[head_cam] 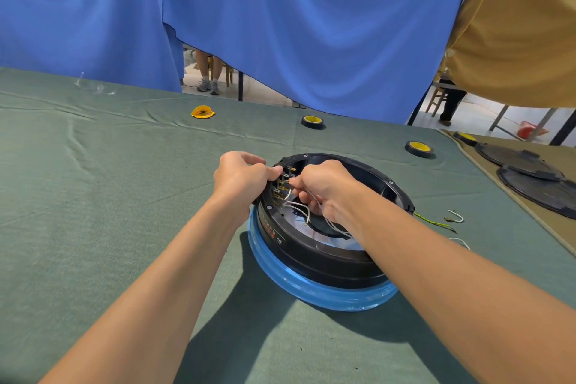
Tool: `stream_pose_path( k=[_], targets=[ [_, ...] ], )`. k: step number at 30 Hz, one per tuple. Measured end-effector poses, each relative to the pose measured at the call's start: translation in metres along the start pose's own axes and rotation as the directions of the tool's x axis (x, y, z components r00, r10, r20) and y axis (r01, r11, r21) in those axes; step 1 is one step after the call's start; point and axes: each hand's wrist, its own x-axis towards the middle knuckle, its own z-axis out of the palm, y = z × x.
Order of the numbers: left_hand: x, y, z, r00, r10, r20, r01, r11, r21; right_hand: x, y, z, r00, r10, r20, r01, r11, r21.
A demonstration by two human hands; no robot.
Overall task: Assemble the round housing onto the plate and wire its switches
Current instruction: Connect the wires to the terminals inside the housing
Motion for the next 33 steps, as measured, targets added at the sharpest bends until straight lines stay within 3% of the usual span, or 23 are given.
stream_pose_path(
  k=[8, 12, 17, 21, 23, 25, 29, 31, 33],
  targets=[
    [0.001, 0.001, 0.000, 0.999, -0.049, 0.023, 0.049, 0.999, -0.002, 0.003, -0.004, 0.011, 0.997, 0.028, -0.066, -0.025, 0.999, 0.041],
    [0.002, -0.001, 0.001, 0.999, -0.030, 0.015, 0.029, 1.000, 0.009, -0.003, -0.008, 0.005, 1.000, 0.013, 0.012, -0.013, 1.000, -0.022],
    [0.000, -0.004, 0.007, 0.995, 0.067, -0.075, -0.057, 0.991, 0.125, -0.019, -0.011, -0.014, 0.985, -0.118, 0.129, 0.133, 0.985, -0.113],
    [-0.002, 0.004, 0.012, 0.985, 0.146, -0.087, -0.115, 0.949, 0.295, -0.020, -0.005, -0.049, 0.969, -0.246, 0.003, 0.244, 0.958, -0.151],
    [-0.004, 0.010, 0.017, 0.979, 0.199, -0.049, -0.157, 0.881, 0.446, -0.015, 0.006, -0.073, 0.917, -0.383, -0.112, 0.346, 0.903, -0.255],
    [-0.008, 0.014, 0.024, 0.965, 0.262, 0.003, -0.209, 0.762, 0.613, -0.005, 0.023, -0.098, 0.818, -0.530, -0.224, 0.396, 0.802, -0.448],
    [-0.017, 0.020, 0.038, 0.912, 0.385, 0.138, -0.312, 0.437, 0.844, 0.020, 0.066, -0.149, 0.678, -0.630, -0.379, 0.328, 0.721, -0.610],
    [-0.019, 0.020, 0.044, 0.878, 0.431, 0.209, -0.378, 0.354, 0.855, 0.031, 0.088, -0.173, 0.706, -0.593, -0.386, 0.258, 0.724, -0.640],
    [-0.021, 0.018, 0.047, 0.858, 0.445, 0.256, -0.418, 0.319, 0.851, 0.038, 0.109, -0.191, 0.790, -0.514, -0.335, 0.156, 0.696, -0.701]
  ],
)
